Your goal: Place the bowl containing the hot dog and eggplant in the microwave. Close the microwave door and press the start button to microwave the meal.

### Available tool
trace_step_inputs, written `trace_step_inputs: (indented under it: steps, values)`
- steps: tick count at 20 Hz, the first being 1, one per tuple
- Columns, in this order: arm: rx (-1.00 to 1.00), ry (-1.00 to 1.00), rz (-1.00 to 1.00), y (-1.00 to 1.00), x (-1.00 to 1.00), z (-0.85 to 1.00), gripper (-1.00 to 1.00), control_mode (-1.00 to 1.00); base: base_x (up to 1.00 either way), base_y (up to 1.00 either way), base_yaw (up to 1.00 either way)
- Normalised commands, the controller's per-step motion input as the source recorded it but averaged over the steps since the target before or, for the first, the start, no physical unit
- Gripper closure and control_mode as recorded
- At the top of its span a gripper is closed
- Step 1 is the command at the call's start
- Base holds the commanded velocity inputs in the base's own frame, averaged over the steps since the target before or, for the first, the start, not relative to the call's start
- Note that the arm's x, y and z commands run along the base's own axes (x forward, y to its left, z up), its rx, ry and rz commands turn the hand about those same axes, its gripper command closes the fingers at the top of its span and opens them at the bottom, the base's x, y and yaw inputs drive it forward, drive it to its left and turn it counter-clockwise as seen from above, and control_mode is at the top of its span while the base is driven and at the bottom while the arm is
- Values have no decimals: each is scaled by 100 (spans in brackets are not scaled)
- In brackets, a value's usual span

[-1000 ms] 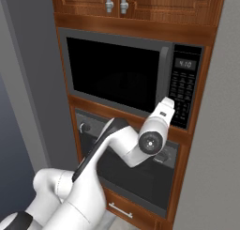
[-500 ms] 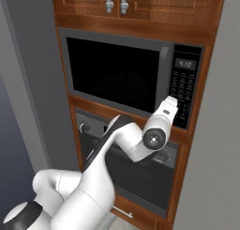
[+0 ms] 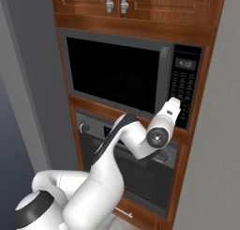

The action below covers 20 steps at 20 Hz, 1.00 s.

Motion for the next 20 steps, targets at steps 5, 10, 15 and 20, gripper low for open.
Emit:
trace_step_inputs:
  steps: [5, 10, 15, 20]
  values:
    - [0, 0, -1, -8, 35, -11, 100, -100, 0, 0, 0]
    - [0, 0, -1, -27, 28, -11, 100, -100, 0, 0, 0]
    - [0, 0, -1, -26, 25, -18, 100, -100, 0, 0, 0]
    - [0, 0, -1, -24, 31, -20, 100, -100, 0, 0, 0]
